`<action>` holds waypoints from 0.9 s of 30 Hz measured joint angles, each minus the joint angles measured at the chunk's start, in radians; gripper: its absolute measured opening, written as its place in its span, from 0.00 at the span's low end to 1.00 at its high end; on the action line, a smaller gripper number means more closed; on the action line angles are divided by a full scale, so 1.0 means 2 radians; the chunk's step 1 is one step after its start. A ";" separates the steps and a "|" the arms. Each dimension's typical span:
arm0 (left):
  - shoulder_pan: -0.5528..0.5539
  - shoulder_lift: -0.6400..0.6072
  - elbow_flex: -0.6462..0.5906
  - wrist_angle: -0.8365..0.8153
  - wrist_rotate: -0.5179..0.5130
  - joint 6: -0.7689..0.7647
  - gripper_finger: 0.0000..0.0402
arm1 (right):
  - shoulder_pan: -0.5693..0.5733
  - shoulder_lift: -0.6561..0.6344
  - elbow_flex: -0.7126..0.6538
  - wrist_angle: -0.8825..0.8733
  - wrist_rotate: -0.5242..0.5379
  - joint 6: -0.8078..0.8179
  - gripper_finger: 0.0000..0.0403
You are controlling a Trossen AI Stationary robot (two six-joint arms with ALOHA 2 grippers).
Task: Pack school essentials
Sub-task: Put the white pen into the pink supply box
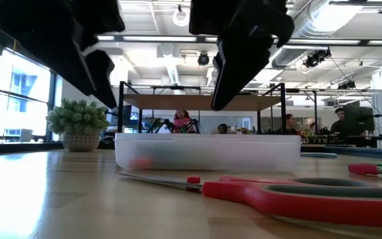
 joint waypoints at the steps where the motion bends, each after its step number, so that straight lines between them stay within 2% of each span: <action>1: -0.008 0.000 0.001 0.000 0.000 0.000 0.98 | 0.000 -0.001 0.006 -0.015 0.006 0.000 0.28; 10: -0.073 0.000 0.002 -0.001 0.000 -0.027 0.98 | 0.004 -0.054 0.014 -0.077 0.062 0.004 0.28; 17: -0.109 0.000 0.002 0.002 0.037 -0.044 0.98 | 0.005 -0.078 0.014 -0.096 0.069 0.005 0.28; 27: -0.168 0.002 0.002 0.003 0.036 -0.098 0.98 | 0.002 -0.080 0.014 -0.111 0.087 0.027 0.28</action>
